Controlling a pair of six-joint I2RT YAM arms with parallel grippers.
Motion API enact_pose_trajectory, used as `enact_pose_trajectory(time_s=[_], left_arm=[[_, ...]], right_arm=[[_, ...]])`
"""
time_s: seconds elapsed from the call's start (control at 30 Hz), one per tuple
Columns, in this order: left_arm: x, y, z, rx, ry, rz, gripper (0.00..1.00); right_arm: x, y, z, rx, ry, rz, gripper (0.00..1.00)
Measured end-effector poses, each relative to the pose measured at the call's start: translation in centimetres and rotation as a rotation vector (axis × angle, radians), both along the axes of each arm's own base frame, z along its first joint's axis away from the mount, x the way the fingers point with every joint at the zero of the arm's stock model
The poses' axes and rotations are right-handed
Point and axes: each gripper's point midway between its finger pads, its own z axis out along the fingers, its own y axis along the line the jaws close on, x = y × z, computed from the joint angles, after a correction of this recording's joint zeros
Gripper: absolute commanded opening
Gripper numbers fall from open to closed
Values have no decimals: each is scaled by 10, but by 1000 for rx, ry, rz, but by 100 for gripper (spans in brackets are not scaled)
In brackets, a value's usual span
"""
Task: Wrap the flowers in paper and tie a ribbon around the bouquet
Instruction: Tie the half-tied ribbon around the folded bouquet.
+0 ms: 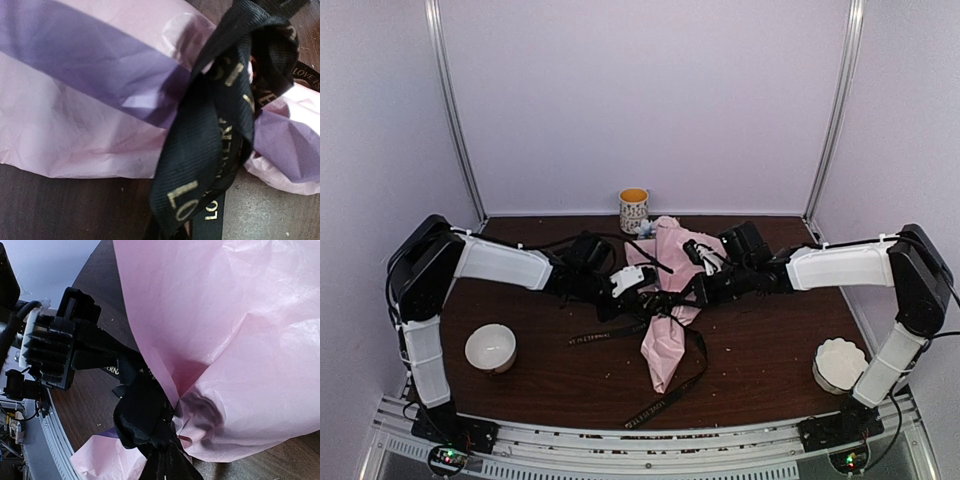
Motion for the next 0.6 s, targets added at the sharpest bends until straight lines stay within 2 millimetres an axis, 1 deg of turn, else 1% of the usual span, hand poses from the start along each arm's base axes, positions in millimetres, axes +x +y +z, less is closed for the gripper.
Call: enact_pose_trajectory(time_s=[0.2, 0.27, 0.43, 0.6], left_arm=[[4, 5, -1, 8, 1, 17, 0], [4, 5, -2, 10, 1, 18, 0], [4, 10, -6, 38, 5, 32, 0], [6, 22, -12, 85, 6, 62, 0]], right_arm=[[1, -3, -3, -24, 0, -12, 2], [1, -4, -4, -26, -1, -14, 0], [4, -9, -7, -57, -3, -35, 0], [5, -16, 0, -79, -24, -63, 0]])
